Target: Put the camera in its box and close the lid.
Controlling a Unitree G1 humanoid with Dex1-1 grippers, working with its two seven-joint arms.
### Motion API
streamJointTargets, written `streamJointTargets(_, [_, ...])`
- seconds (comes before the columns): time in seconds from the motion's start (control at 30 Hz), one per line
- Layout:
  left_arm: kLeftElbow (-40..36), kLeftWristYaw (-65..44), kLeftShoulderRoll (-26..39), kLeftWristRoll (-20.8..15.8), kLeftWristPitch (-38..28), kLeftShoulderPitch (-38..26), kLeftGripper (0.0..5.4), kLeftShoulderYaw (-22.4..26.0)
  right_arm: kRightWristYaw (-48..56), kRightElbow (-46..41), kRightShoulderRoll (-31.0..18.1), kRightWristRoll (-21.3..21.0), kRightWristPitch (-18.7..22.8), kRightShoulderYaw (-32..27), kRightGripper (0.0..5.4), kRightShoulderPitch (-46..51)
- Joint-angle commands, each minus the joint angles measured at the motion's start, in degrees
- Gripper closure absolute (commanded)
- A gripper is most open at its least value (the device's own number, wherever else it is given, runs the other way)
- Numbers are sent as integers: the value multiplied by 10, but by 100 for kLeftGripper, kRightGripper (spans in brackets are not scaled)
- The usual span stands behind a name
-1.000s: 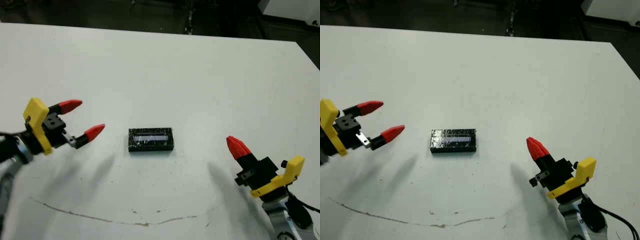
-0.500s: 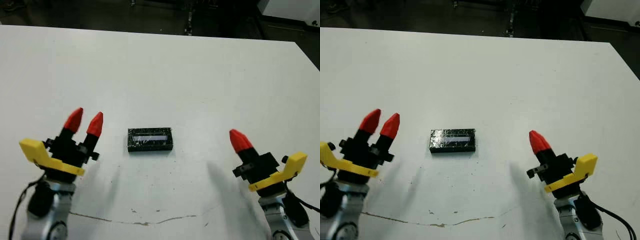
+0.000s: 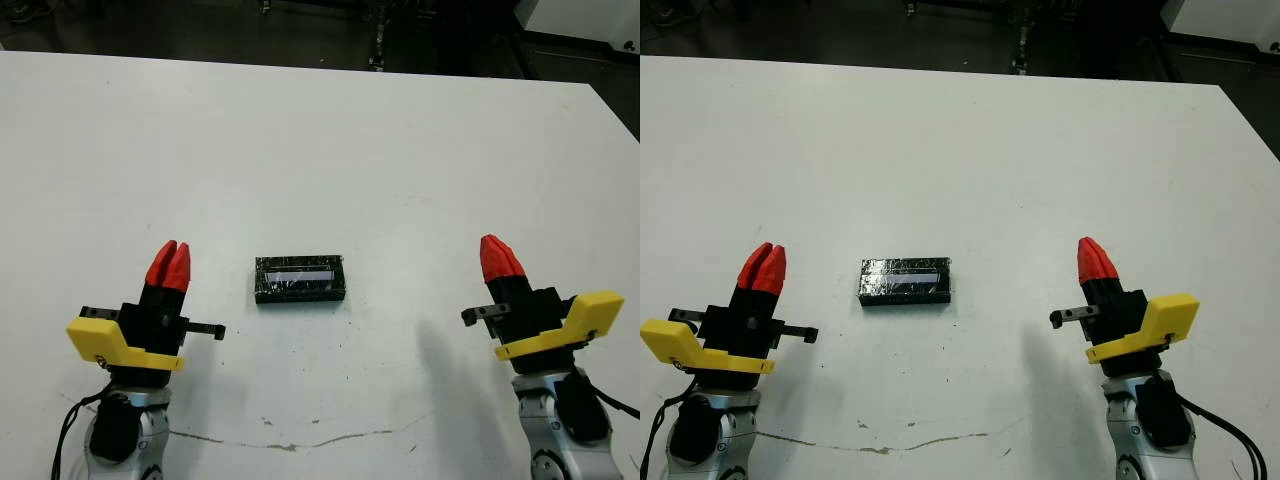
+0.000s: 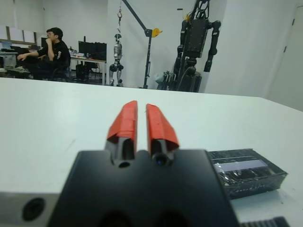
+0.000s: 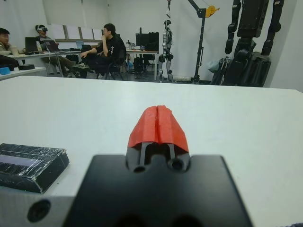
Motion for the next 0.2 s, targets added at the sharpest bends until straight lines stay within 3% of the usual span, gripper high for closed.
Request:
streamJointTargets(0.03, [11,6,2,4,-4,3,538,-3,-4,-2,-4,-6,3,1,540,0])
streamJointTargets(0.2, [10,12,4,4,-2,2,538,-4,-6,-4,-5,-6,6,5,540,1])
